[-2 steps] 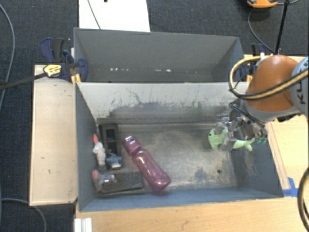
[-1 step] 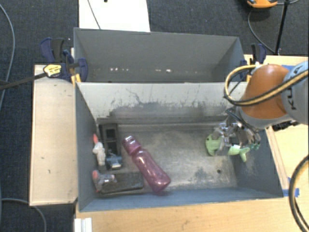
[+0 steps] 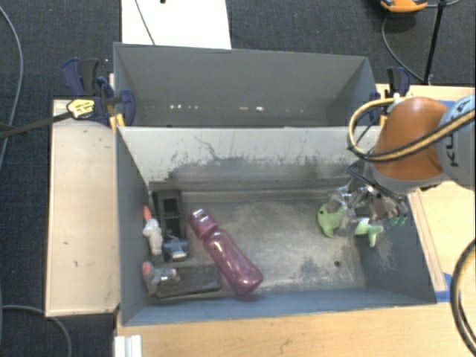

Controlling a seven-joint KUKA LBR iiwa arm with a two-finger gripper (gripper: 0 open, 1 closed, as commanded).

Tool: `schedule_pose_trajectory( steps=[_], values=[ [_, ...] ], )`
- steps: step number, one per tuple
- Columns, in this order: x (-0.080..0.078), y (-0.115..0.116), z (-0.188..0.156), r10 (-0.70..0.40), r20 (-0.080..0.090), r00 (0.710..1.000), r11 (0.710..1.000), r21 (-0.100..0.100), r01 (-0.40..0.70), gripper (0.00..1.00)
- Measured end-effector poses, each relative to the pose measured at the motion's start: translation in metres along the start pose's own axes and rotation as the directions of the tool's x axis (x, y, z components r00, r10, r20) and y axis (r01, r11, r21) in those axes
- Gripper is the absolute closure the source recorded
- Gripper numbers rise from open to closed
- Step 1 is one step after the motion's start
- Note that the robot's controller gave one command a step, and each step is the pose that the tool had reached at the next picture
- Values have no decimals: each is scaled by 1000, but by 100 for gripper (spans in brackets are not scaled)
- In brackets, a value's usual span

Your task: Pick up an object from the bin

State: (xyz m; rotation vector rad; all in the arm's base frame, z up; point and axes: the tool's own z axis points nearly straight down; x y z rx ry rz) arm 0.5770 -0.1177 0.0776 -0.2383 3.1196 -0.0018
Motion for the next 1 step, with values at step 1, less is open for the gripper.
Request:
schedule_pose_trajectory(
  steps=[1],
  values=[
    [1,2,0,-28,3,1000,1000,2,28,0]
  ],
)
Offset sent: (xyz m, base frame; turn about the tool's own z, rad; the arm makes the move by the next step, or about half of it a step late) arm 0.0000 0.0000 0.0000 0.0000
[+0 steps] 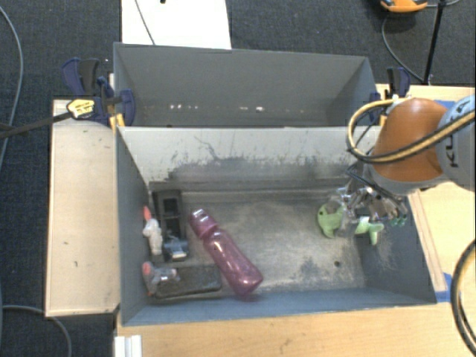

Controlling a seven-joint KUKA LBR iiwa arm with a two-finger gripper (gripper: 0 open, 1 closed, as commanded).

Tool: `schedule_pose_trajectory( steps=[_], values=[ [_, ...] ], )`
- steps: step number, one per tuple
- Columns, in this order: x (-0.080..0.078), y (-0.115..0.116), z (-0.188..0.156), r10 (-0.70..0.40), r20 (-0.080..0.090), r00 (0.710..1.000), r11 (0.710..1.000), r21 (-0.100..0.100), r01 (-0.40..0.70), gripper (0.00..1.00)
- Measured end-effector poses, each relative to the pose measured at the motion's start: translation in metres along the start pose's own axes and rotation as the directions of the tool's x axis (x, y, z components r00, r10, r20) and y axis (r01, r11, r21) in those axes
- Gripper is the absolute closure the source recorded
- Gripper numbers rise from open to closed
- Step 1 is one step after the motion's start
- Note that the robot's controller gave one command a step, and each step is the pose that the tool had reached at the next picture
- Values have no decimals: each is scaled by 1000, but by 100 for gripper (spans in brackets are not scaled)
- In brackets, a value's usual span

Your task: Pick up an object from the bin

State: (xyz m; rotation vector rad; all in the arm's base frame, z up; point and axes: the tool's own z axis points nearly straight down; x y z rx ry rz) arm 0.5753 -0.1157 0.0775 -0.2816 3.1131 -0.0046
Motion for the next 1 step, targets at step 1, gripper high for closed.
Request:
schedule_pose_trajectory(
  steps=[1],
  values=[
    [-4,-2,-3,28,6,1000,1000,0,-28,100]
  ],
)
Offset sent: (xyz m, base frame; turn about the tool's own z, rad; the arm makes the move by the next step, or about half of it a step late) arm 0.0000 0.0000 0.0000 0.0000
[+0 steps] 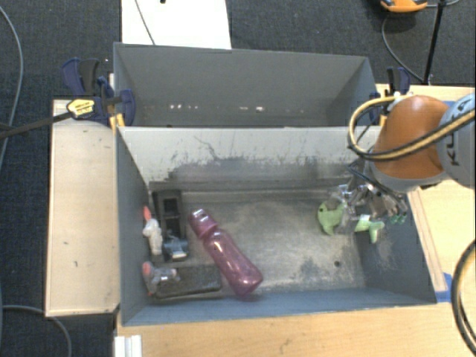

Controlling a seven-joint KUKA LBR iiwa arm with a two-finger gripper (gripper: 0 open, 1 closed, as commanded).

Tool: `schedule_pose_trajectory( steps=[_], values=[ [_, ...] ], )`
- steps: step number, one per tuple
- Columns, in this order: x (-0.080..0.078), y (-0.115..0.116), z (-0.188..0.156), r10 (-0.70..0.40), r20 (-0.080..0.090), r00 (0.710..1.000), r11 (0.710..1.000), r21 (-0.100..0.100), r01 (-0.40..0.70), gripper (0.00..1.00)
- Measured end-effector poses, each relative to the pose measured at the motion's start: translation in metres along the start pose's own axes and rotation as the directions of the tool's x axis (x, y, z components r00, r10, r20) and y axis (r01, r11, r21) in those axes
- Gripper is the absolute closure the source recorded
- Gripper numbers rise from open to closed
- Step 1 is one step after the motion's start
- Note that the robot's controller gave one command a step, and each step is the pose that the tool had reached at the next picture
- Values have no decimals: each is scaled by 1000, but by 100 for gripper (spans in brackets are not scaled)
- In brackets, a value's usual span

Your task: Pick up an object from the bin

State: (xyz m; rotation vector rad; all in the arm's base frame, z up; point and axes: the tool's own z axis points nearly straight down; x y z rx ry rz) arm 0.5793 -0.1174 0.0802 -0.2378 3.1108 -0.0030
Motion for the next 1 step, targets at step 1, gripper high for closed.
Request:
schedule_pose_trajectory(
  steps=[1],
  values=[
    [0,0,0,0,0,1000,1000,0,0,100]
  ],
)
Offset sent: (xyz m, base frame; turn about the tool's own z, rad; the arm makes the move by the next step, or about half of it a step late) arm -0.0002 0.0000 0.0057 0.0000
